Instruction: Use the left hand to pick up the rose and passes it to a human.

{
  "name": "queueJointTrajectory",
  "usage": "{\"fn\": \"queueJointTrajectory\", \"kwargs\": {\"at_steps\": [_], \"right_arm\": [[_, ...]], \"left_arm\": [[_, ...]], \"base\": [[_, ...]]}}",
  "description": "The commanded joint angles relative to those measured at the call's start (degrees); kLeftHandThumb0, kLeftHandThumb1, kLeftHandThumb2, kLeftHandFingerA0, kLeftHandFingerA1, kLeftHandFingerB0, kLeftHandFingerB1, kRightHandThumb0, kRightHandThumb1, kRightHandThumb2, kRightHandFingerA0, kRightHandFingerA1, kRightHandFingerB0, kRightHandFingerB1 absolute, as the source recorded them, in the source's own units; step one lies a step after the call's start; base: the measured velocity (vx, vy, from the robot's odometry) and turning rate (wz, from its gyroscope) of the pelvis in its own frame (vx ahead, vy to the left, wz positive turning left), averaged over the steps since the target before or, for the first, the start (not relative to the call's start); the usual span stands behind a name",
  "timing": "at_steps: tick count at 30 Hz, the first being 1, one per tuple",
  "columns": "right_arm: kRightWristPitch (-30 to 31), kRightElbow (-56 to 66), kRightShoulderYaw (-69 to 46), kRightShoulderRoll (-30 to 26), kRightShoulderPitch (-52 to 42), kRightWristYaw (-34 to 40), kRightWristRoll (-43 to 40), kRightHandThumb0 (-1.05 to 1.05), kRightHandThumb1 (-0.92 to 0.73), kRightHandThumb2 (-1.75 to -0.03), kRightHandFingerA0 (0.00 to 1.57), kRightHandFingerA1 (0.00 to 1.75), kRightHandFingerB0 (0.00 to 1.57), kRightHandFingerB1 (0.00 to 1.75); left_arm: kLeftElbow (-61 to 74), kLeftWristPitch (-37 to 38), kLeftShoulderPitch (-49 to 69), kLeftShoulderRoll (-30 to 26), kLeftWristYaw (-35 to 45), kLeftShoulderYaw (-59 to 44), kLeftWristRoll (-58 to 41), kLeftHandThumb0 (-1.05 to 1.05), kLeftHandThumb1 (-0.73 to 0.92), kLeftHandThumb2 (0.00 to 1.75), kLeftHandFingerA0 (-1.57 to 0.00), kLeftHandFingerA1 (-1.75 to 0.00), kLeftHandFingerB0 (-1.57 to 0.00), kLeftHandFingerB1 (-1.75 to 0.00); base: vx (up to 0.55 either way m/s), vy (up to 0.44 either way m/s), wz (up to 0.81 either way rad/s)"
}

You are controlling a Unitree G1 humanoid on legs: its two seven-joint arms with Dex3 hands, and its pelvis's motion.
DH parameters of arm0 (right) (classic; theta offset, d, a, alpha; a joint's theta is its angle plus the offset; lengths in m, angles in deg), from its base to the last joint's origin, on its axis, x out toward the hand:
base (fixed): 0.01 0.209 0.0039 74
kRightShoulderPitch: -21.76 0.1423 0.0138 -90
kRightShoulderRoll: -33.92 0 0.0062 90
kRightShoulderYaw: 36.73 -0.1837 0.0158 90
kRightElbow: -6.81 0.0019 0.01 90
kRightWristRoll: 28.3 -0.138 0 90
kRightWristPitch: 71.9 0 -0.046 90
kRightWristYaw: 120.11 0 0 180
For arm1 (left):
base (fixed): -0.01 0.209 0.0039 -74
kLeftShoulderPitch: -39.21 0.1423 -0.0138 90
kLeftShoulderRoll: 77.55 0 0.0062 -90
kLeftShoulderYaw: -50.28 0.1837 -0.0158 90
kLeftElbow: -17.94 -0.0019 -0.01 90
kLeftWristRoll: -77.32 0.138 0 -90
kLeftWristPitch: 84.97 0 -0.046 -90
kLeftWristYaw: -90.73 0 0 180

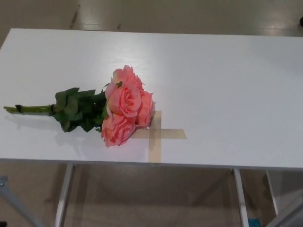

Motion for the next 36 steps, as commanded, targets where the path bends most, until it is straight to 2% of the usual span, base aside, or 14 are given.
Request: {"fn": "queueJointTrajectory", "kwargs": {"at_steps": [1, 4, 5, 6, 7, 10, 11, 12, 17, 18, 20, 21, 26, 36], "right_arm": [[-0.34, -0.15, -0.36, -0.84, -0.26, -0.05, -0.19, -0.57, -0.65, -1.0, 0.57, 0.66, 0.3, 0.5], [-0.27, -0.15, -0.27, -0.71, -0.16, 0.01, -0.11, -0.56, -0.65, -1.0, 0.57, 0.66, 0.3, 0.5], [-0.31, -0.17, -0.32, -0.74, -0.14, -0.05, -0.16, -0.55, -0.64, -1.0, 0.57, 0.66, 0.28, 0.49], [-0.28, -0.18, -0.39, -0.81, -0.2, -0.08, -0.22, -0.54, -0.81, -0.65, 0.62, 0.56, 0.36, 0.33], [-0.24, -0.23, -0.37, -0.85, -0.26, -0.05, -0.18, -0.54, -0.81, -0.65, 0.62, 0.56, 0.36, 0.33], [-0.05, -0.23, -0.28, -0.81, -0.1, -0.07, -0.1, -0.54, -0.81, -0.65, 0.62, 0.56, 0.36, 0.33], [-0.02, -0.24, -0.39, -0.8, 0.03, -0.14, -0.22, -0.54, -0.81, -0.65, 0.62, 0.56, 0.36, 0.33], [-0.02, -0.24, -0.37, -0.82, 0.07, -0.14, -0.19, -0.54, -0.81, -0.65, 0.62, 0.56, 0.36, 0.33], [-0.14, -0.2, -0.44, -0.89, 0.26, -0.23, -0.24, -0.54, -0.81, -0.65, 0.62, 0.56, 0.36, 0.33], [-0.18, -0.21, -0.43, -0.88, 0.13, -0.24, -0.22, -0.55, -0.64, -1.0, 0.56, 0.66, 0.28, 0.49], [-0.27, -0.2, -0.38, -0.85, -0.07, -0.16, -0.15, -0.56, -0.65, -1.0, 0.56, 0.66, 0.29, 0.49], [-0.18, -0.18, -0.4, -1.03, 0.11, -0.15, -0.16, -0.56, -0.65, -1.0, 0.56, 0.66, 0.29, 0.49], [-0.06, -0.07, -0.32, -1.05, 0.54, -0.06, -0.12, -0.56, -0.65, -0.99, 0.56, 0.66, 0.29, 0.49], [-0.04, -0.02, -0.03, -1.01, 0.73, 0.07, 0.08, -0.56, -0.65, -1.0, 0.56, 0.66, 0.3, 0.5]], "left_arm": [[27.8, -7.99, 10.23, -1.52, 25.29, -12.96, -35.89, -0.5, 0.41, 0.53, -0.5, -0.39, -0.38, -0.33], [31.56, -7.24, 10.36, -0.97, 23.47, -13.75, -36.28, -0.54, 0.42, 0.54, -0.49, -0.38, -0.34, -0.32], [32.98, -4.96, 8.84, -0.81, 20.79, -13.14, -34.17, -0.56, 0.43, 0.54, -0.42, -0.36, -0.27, -0.31], [33.39, -3.73, 7.9, -0.63, 19.66, -12.79, -33.05, -0.61, 0.38, 0.68, -0.3, -0.41, -0.19, -0.36], [34.18, -2.37, 6.88, -0.3, 18.0, -12.45, -31.54, -0.27, 0.17, 0.81, -0.1, -0.51, -0.09, -0.5], [36.02, -0.86, 5.05, 0.12, 14.69, -12.26, -28.47, -0.31, 0.18, 0.8, 0.0, -0.49, 0.0, -0.46], [37.1, -0.22, 3.85, -0.02, 12.7, -12.12, -26.4, -0.31, 0.18, 0.8, -0.01, -0.5, 0.0, -0.46], [37.51, 0.18, 3.11, -0.05, 11.91, -12.03, -25.3, -0.6, 0.38, 0.7, -0.06, -0.23, -0.11, -0.36], [41.57, 0.09, -3.66, -0.4, 4.86, -10.75, -15.38, -0.55, 0.36, 0.76, -0.04, -0.21, -0.04, -0.36], [42.0, -0.36, -4.98, -0.64, 3.97, -10.38, -13.65, -0.62, 0.37, 0.67, -0.07, -0.16, -0.08, -0.33], [42.39, -2.25, -8.86, -1.95, 2.44, -8.85, -9.92, -0.64, 0.43, 0.57, -0.08, -0.19, -0.09, -0.28], [42.43, -3.81, -11.78, -3.11, 1.42, -7.48, -7.27, -0.58, 0.38, 0.76, -0.06, -0.18, -0.06, -0.33], [30.48, -6.36, -27.96, -9.9, 1.37, 0.89, 1.92, -0.57, 0.38, 0.75, -0.06, -0.19, -0.06, -0.31], [10.06, -18.24, -48.33, -13.39, -2.86, 17.78, 17.34, -0.5, 0.34, 0.73, 0.0, -0.21, -0.08, -0.34]], "base": [[0.0, 0.0, 0.0], [0.0, 0.0, 0.0], [0.0, 0.0, 0.0], [0.0, 0.0, 0.0], [0.0, 0.0, 0.0], [0.0, 0.0, 0.0], [0.0, 0.0, 0.0], [0.0, 0.0, 0.0], [0.0, 0.0, 0.0], [0.0, 0.0, 0.0], [0.0, 0.0, 0.0], [0.0, 0.0, 0.0], [0.0, 0.0, 0.0], [0.0, 0.0, 0.0]]}}
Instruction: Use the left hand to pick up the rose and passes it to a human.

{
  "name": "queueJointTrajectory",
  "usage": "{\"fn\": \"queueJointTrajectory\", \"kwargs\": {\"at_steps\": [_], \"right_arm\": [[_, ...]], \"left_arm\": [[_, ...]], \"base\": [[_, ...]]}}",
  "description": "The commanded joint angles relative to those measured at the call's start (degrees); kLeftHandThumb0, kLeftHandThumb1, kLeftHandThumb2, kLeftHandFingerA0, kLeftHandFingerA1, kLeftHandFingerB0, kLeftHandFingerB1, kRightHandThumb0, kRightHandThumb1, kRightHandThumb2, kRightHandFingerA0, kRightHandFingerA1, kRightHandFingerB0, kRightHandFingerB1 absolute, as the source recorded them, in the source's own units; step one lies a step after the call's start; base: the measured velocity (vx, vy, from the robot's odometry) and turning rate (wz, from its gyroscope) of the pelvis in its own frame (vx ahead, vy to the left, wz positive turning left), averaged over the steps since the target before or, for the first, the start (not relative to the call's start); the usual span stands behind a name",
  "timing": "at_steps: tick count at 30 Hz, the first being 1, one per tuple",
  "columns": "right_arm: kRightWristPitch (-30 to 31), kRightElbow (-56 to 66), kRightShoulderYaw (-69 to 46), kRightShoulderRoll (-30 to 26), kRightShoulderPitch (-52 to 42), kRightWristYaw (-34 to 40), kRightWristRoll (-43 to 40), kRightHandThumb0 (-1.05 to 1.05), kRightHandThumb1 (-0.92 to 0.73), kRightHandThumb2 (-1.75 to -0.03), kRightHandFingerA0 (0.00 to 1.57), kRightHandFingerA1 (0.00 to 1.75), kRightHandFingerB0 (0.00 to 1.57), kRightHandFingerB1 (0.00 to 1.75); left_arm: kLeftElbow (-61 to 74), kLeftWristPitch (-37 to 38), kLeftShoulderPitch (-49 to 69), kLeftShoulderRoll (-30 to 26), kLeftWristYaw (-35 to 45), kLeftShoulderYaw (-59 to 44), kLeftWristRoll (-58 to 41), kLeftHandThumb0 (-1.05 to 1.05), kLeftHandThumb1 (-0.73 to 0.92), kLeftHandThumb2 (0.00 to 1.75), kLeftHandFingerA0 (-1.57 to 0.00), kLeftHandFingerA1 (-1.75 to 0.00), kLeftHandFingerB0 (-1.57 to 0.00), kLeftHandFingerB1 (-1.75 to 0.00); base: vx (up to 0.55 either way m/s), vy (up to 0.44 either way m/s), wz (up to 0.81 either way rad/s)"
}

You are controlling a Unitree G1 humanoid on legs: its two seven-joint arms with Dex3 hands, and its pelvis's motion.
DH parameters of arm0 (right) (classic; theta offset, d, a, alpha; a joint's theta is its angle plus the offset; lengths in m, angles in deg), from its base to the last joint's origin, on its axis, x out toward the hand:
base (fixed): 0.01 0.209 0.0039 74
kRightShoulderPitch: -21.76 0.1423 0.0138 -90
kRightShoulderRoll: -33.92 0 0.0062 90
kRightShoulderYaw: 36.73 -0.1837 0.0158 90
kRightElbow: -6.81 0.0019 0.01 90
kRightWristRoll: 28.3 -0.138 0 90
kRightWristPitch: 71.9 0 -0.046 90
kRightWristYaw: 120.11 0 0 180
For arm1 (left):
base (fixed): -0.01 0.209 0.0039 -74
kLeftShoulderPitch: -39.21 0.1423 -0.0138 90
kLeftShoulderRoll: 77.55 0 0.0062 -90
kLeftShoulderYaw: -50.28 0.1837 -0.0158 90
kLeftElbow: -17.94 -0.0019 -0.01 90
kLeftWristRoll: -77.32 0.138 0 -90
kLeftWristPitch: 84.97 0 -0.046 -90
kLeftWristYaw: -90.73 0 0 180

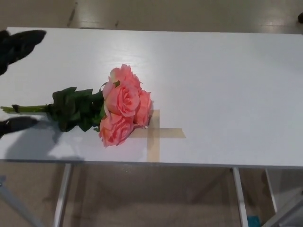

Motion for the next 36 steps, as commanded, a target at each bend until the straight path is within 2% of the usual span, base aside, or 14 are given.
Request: {"fn": "queueJointTrajectory", "kwargs": {"at_steps": [1, 3, 8, 9, 10, 14, 20, 21, 34, 35, 36], "right_arm": [[-0.04, -0.05, -0.06, -0.66, 0.13, 0.04, 0.06, -0.56, -0.65, -1.0, 0.56, 0.66, 0.3, 0.5], [-0.03, -0.06, 0.01, -0.66, 0.34, -0.07, 0.12, -0.56, -0.65, -1.0, 0.56, 0.66, 0.31, 0.5], [-0.09, -0.09, 0.05, -0.3, 0.39, -0.02, 0.1, -0.56, -0.65, -1.0, 0.56, 0.66, 0.31, 0.5], [-0.07, -0.06, -0.02, -0.33, 0.44, -0.02, 0.02, -0.53, -0.81, -0.64, 0.62, 0.56, 0.39, 0.33], [-0.04, -0.04, -0.02, -0.34, 0.49, -0.06, 0.0, -0.56, -0.65, -1.0, 0.57, 0.66, 0.32, 0.5], [-0.09, 0.02, -0.24, -0.54, 0.58, -0.36, -0.24, -0.56, -0.65, -1.0, 0.57, 0.66, 0.32, 0.5], [-0.22, -0.09, -0.43, -0.45, 0.75, -0.4, -0.38, -0.55, -0.64, -1.0, 0.58, 0.67, 0.31, 0.5], [-0.24, -0.09, -0.48, -0.47, 0.73, -0.41, -0.41, -0.54, -0.81, -0.65, 0.63, 0.57, 0.38, 0.33], [-0.35, -0.03, -0.45, -0.37, 0.8, -0.38, -0.33, -0.54, -0.81, -0.65, 0.62, 0.56, 0.37, 0.33], [-0.31, -0.03, -0.46, -0.34, 0.82, -0.33, -0.33, -0.54, -0.81, -0.65, 0.62, 0.56, 0.37, 0.33], [-0.24, -0.02, -0.52, -0.28, 0.85, -0.31, -0.39, -0.55, -0.64, -1.0, 0.57, 0.66, 0.3, 0.5]], "left_arm": [[-14.0, -11.36, -12.78, -2.68, -5.3, 11.84, 18.75, -0.49, 0.34, 0.72, -0.01, -0.22, -0.07, -0.34], [-18.14, -12.02, -16.15, -2.15, -6.24, 15.18, 21.83, -0.48, 0.34, 0.68, -0.07, -0.16, -0.07, -0.28], [-23.7, -13.93, -21.04, -1.91, -7.34, 22.77, 28.67, -0.44, 0.32, 0.69, -0.04, -0.22, -0.04, -0.23], [-24.43, -14.09, -21.68, -1.93, -7.52, 24.17, 29.88, -0.43, 0.4, 0.52, -0.04, -0.24, -0.02, -0.25], [-25.09, -14.47, -22.5, -1.86, -7.5, 25.67, 31.17, -0.44, 0.32, 0.68, -0.06, -0.21, -0.03, -0.21], [-28.77, -15.15, -25.94, -0.57, -7.8, 30.47, 34.54, -0.4, 0.3, 0.67, -0.04, -0.22, -0.01, -0.23], [-32.81, -15.92, -28.8, 1.37, -8.33, 34.01, 34.53, -0.37, 0.29, 0.66, -0.02, -0.23, 0.0, -0.25], [-33.87, -15.97, -29.3, 1.99, -8.61, 34.55, 34.46, -0.38, 0.29, 0.66, -0.02, -0.23, 0.0, -0.24], [-44.06, -15.32, -33.82, 9.21, -13.0, 40.21, 38.48, -0.48, 0.33, 0.7, -0.03, -0.19, -0.01, -0.23], [-43.87, -15.29, -33.76, 9.34, -13.08, 40.38, 38.81, -0.48, 0.33, 0.7, -0.03, -0.19, -0.01, -0.23], [-43.47, -15.25, -33.56, 9.54, -13.2, 40.7, 39.4, -0.48, 0.33, 0.7, -0.03, -0.19, -0.01, -0.23]], "base": [[0.0, 0.0, 0.0], [0.0, 0.0, 0.0], [0.0, 0.0, 0.0], [0.0, 0.0, 0.0], [0.0, 0.0, 0.0], [0.0, 0.0, 0.0], [0.0, 0.0, 0.0], [0.0, 0.0, 0.0], [0.0, 0.0, 0.0], [0.0, 0.0, 0.0], [0.0, 0.0, 0.0]]}}
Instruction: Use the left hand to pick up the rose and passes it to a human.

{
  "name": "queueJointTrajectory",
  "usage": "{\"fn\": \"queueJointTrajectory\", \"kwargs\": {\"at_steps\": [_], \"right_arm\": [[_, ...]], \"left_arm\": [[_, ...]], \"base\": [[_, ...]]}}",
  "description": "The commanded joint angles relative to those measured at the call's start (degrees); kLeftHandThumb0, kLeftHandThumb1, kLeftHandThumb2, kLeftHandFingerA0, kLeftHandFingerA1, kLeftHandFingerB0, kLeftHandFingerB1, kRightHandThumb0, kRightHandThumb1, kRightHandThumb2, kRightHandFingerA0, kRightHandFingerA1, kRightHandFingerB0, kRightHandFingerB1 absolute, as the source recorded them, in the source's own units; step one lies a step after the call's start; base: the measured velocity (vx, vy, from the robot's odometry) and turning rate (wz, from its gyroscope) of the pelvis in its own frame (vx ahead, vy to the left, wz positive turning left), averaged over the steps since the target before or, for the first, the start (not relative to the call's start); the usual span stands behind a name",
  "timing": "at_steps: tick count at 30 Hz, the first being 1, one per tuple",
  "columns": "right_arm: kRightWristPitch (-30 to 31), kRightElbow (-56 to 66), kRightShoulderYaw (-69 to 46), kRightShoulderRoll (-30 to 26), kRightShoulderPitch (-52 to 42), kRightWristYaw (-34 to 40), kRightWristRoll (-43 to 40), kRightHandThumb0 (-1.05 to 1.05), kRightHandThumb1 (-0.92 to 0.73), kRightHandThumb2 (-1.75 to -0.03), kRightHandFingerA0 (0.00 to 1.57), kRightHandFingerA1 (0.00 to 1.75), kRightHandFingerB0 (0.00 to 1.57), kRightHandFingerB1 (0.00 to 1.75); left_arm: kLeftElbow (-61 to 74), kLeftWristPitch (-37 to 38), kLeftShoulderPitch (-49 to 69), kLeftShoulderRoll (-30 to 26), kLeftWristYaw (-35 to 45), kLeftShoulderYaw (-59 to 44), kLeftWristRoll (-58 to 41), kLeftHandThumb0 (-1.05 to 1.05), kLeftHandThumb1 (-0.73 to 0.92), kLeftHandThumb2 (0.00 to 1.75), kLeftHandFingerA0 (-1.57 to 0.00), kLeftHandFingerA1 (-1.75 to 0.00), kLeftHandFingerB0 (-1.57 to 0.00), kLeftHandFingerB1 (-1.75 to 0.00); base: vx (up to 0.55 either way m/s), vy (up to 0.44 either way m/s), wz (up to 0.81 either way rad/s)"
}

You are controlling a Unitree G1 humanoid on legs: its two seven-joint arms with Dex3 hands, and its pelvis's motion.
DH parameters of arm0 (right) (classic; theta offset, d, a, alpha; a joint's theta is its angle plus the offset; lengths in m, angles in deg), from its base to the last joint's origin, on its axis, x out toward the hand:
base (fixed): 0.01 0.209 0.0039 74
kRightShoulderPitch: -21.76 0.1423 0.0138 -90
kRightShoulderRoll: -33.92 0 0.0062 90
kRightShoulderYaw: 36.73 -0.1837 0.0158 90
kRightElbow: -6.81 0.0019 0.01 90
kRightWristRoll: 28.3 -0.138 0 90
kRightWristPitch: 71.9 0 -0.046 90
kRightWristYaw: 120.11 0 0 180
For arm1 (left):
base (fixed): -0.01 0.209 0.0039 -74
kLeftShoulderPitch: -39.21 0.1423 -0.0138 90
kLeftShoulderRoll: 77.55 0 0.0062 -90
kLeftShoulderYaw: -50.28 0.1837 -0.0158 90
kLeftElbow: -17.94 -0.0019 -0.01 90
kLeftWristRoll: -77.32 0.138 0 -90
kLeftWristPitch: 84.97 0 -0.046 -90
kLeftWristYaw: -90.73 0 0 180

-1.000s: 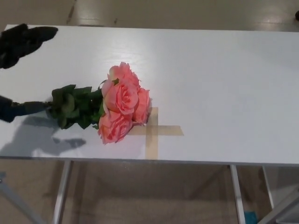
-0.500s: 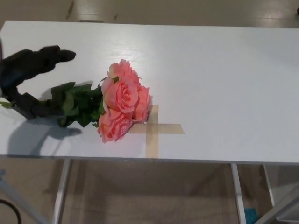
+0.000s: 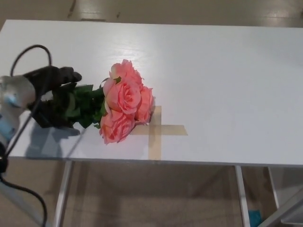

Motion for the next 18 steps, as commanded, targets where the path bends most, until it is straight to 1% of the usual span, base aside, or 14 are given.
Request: {"fn": "queueJointTrajectory", "kwargs": {"at_steps": [1, 8, 10, 11, 12, 13, 14, 15, 16, 17, 18], "right_arm": [[-0.13, -0.01, -0.44, -0.3, -0.49, -0.38, -0.44, -0.55, -0.64, -1.0, 0.57, 0.66, 0.3, 0.5], [-0.08, -0.02, -1.13, -0.36, -0.11, -0.67, -0.82, -0.57, -0.65, -0.99, 0.57, 0.66, 0.31, 0.5], [-0.01, -0.05, -1.4, -0.27, -0.05, -0.71, -0.95, -0.56, -0.65, -0.99, 0.57, 0.66, 0.31, 0.5], [0.08, -0.07, -1.45, -0.2, -0.03, -0.61, -0.92, -0.55, -0.64, -1.0, 0.57, 0.66, 0.3, 0.5], [0.13, -0.08, -1.49, -0.2, 0.01, -0.61, -0.91, -0.54, -0.81, -0.65, 0.63, 0.56, 0.37, 0.33], [0.19, -0.1, -1.57, -0.2, 0.07, -0.63, -0.88, -0.54, -0.81, -0.65, 0.63, 0.56, 0.37, 0.33], [0.25, -0.13, -1.53, -0.16, 0.04, -0.57, -0.77, -0.54, -0.81, -0.65, 0.63, 0.56, 0.37, 0.33], [0.21, -0.1, -1.58, -0.13, -0.02, -0.58, -0.77, -0.54, -0.81, -0.65, 0.63, 0.56, 0.37, 0.33], [0.2, -0.1, -1.59, -0.12, -0.02, -0.59, -0.76, -0.54, -0.81, -0.65, 0.63, 0.56, 0.37, 0.33], [0.21, -0.06, -1.65, -0.14, 0.01, -0.59, -0.8, -0.54, -0.81, -0.65, 0.63, 0.56, 0.37, 0.33], [0.17, 0.01, -1.68, -0.22, 0.09, -0.71, -0.81, -0.54, -0.81, -0.65, 0.63, 0.56, 0.37, 0.33]], "left_arm": [[-0.71, -0.42, -0.55, 1.42, -3.36, 1.66, 5.28, -0.48, 0.33, 0.7, -0.03, -0.19, -0.01, -0.23], [-2.21, -1.31, -1.17, 3.57, -4.49, 2.75, 7.45, -0.49, 0.34, 0.71, -0.05, -0.2, -0.02, -0.22], [-3.43, -0.78, -1.28, 4.06, -5.04, 3.14, 8.16, -0.53, 0.36, 0.71, -0.08, -0.24, -0.01, -0.22], [-3.87, -0.3, -1.29, 4.12, -5.22, 3.63, 8.7, -0.54, 0.38, 0.68, -0.09, -0.3, -0.05, -0.23], [-4.01, -0.15, -1.32, 4.2, -5.35, 3.8, 8.92, -0.46, 0.51, 0.57, -0.18, -0.3, -0.05, -0.22], [-4.18, 0.01, -1.4, 4.31, -5.53, 4.0, 9.17, -0.46, 0.51, 0.57, -0.18, -0.3, -0.05, -0.22], [-4.69, 0.65, -1.3, 4.57, -6.03, 3.98, 9.1, -0.43, 0.54, 0.7, -0.33, -0.41, -0.09, -0.35], [-5.33, 1.93, -1.12, 4.72, -6.99, 3.86, 9.09, -0.28, 0.69, 0.61, -0.7, -0.45, -0.22, -0.3], [-5.49, 2.12, -1.13, 4.76, -7.13, 3.82, 9.14, -0.28, 0.69, 0.61, -0.7, -0.45, -0.22, -0.3], [-5.62, 2.43, -1.12, 4.86, -7.47, 4.31, 9.77, -0.22, 0.73, 0.62, -0.83, -0.94, -0.44, -0.34], [-5.47, 2.23, -0.8, 5.06, -8.47, 6.26, 12.15, -0.16, 0.7, 0.62, -0.86, -1.36, -0.66, -0.45]], "base": [[0.0, 0.0, 0.0], [0.0, 0.0, 0.0], [0.0, 0.0, 0.0], [0.0, 0.0, 0.0], [0.0, 0.0, 0.0], [0.0, 0.0, 0.0], [0.0, 0.0, 0.0], [0.0, 0.0, 0.0], [0.0, 0.0, 0.0], [0.0, 0.0, 0.0], [0.0, 0.0, 0.0]]}}
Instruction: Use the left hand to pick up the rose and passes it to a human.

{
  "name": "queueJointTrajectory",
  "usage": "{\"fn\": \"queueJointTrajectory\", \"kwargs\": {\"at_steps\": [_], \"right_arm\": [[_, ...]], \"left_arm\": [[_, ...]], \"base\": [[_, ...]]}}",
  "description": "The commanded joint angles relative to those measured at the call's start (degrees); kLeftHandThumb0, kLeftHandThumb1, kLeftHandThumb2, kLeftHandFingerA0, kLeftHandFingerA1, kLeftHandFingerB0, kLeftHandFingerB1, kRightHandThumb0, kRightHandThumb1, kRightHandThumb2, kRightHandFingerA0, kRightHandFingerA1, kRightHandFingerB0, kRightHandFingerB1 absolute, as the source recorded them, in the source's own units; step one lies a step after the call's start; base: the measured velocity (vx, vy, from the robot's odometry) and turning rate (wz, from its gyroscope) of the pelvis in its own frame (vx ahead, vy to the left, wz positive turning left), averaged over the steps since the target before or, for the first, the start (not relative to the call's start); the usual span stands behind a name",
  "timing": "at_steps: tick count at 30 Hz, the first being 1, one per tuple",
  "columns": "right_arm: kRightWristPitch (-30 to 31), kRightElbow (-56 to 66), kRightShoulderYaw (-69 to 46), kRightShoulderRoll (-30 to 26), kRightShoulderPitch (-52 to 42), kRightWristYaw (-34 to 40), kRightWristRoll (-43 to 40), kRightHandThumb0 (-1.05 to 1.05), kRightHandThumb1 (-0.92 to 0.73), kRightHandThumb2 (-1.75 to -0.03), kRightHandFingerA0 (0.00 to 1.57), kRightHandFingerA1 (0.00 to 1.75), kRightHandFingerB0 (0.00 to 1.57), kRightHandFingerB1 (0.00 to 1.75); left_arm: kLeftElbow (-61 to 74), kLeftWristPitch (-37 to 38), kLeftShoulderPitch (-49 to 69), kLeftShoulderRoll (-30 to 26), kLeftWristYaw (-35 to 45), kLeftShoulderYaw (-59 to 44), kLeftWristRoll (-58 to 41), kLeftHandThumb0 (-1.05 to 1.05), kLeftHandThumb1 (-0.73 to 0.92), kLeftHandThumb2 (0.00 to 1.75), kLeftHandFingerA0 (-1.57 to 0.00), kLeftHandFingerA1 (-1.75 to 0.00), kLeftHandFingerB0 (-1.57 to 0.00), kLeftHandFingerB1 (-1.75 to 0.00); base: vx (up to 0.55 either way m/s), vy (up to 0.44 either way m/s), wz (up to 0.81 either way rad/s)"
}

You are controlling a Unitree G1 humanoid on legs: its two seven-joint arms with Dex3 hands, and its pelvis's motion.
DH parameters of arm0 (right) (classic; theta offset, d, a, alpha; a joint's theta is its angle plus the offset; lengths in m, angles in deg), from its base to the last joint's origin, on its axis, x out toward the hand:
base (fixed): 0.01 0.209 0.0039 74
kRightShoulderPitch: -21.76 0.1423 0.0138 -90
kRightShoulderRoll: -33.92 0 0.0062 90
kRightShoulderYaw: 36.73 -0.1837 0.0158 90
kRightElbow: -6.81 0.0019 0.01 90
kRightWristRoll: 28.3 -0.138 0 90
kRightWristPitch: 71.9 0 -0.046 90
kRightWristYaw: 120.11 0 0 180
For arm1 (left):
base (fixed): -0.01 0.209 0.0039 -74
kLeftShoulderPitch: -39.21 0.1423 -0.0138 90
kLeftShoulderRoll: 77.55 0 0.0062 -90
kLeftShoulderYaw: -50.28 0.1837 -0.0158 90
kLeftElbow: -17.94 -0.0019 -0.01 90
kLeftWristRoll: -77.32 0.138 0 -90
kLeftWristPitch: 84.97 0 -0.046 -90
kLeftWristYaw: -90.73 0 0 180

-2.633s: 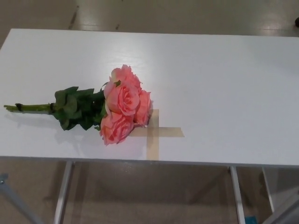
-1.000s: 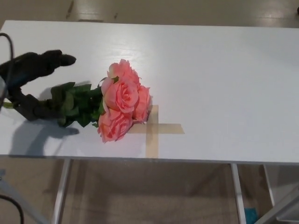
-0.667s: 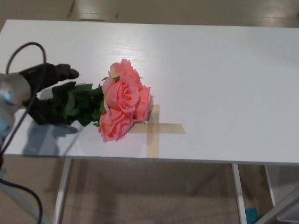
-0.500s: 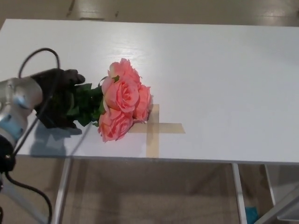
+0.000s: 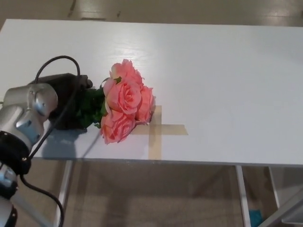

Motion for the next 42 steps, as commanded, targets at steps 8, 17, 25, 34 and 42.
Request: {"fn": "queueJointTrajectory", "kwargs": {"at_steps": [8, 17, 25, 34, 42], "right_arm": [[0.03, 0.1, -0.48, -0.18, 0.16, -0.36, -0.52, -0.57, -0.65, -0.99, 0.56, 0.65, 0.3, 0.5], [-0.19, 0.1, -0.61, -0.36, 0.22, -0.97, -0.49, -0.57, -0.65, -0.99, 0.57, 0.66, 0.31, 0.5], [0.36, -0.04, -1.0, -0.41, 0.68, -0.95, -0.62, -0.55, -0.64, -1.0, 0.57, 0.66, 0.32, 0.5], [0.63, -0.09, -0.61, -0.43, 0.67, -0.85, -0.23, -0.54, -0.81, -0.65, 0.62, 0.55, 0.39, 0.33], [0.37, -0.09, -0.36, -0.49, 0.66, -0.77, -0.03, -0.56, -0.65, -1.0, 0.56, 0.66, 0.32, 0.51]], "left_arm": [[-3.33, 2.15, 1.1, 1.88, -7.18, 5.08, 7.2, -0.18, 0.64, 0.59, -0.81, -1.2, -0.59, -0.42], [-3.29, 3.78, 1.14, 1.71, -8.48, 1.85, 5.5, -0.19, 0.71, 0.62, -0.73, -1.27, -0.52, -0.39], [-2.47, 9.99, 0.13, 1.62, -16.84, -7.62, 0.61, -0.19, 0.74, 0.63, -0.68, -1.39, -0.87, -0.55], [3.43, 12.88, -1.11, 5.13, -17.36, -23.27, -9.09, -0.2, 0.81, 0.63, -0.67, -1.44, -0.84, -0.83], [14.13, 12.81, -0.11, 11.3, -10.93, -36.81, -24.06, -0.14, 0.87, 0.65, -0.75, -1.45, -0.66, -1.22]], "base": [[0.0, 0.0, 0.0], [0.0, 0.0, 0.0], [0.0, 0.0, 0.0], [0.0, 0.0, 0.0], [0.0, 0.0, 0.0]]}}
